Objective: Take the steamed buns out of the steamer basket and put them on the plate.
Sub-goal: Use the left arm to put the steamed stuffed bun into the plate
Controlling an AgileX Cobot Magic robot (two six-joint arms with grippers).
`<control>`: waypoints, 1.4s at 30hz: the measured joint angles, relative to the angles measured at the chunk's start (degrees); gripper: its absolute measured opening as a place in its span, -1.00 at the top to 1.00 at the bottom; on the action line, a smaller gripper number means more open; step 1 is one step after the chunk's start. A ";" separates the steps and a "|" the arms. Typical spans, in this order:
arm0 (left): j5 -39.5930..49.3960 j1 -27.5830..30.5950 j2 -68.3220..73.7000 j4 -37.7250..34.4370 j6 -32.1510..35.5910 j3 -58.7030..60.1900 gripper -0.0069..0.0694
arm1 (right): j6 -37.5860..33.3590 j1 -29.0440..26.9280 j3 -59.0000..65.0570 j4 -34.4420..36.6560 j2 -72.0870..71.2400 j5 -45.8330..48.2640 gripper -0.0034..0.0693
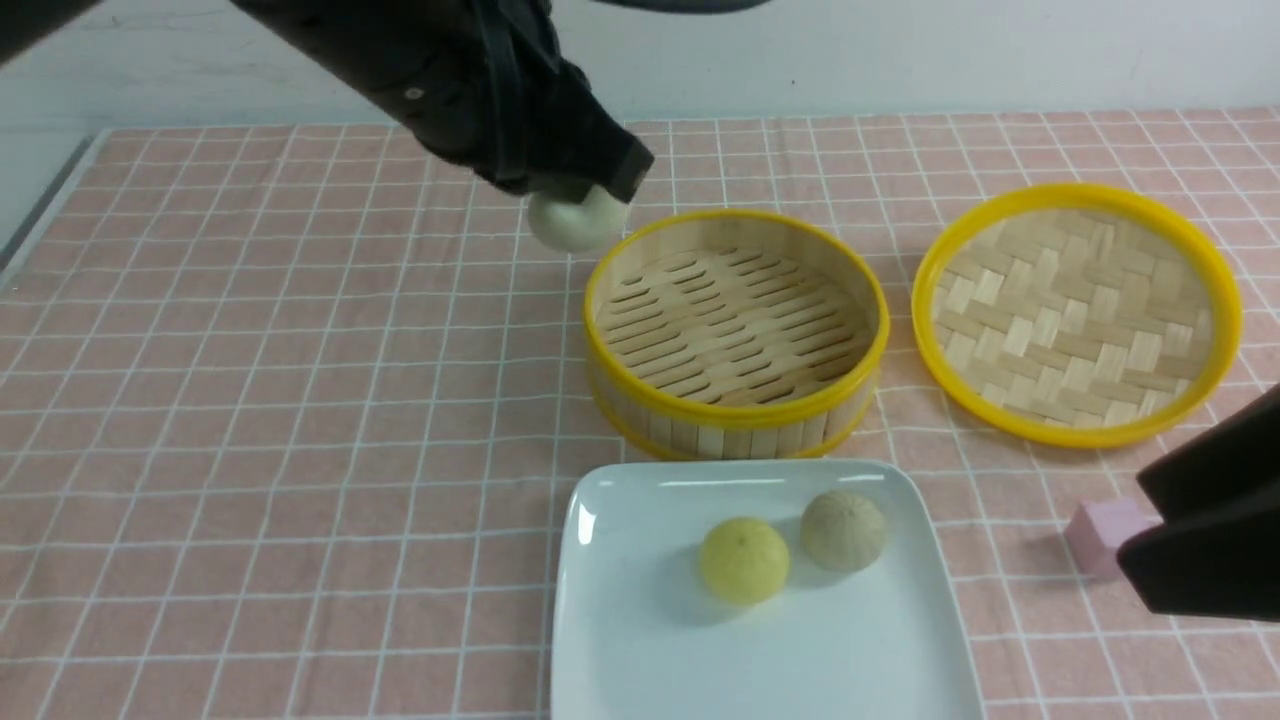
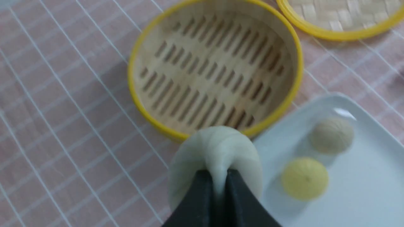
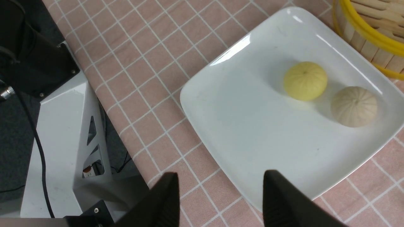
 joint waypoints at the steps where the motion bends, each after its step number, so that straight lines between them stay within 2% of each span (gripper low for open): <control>1: 4.29 0.00 0.00 -1.80 0.43 0.18 0.74 | -0.08 0.00 0.00 0.00 0.00 0.00 -0.10; 6: 8.09 0.00 0.72 -9.55 4.90 4.83 0.74 | -0.62 0.00 0.00 -0.07 0.00 0.00 -0.10; 8: 5.31 0.00 2.30 -14.60 8.83 10.75 0.74 | -1.16 0.00 0.00 -0.07 0.00 0.00 -0.10; 14: -6.39 0.00 8.17 -19.81 15.62 22.42 0.74 | -1.63 0.00 0.00 -0.07 0.00 0.00 -0.10; 19: -12.87 0.00 13.29 -19.92 17.47 25.33 0.74 | -1.63 0.00 0.00 -0.02 0.00 0.00 -0.10; 30: -22.11 0.00 13.74 -19.74 17.64 25.32 0.73 | -1.63 0.00 0.00 -0.02 0.00 0.00 -0.10; 42: -24.71 0.00 13.74 -15.98 17.64 25.39 0.71 | -1.63 0.00 0.00 -0.02 0.00 0.00 -0.10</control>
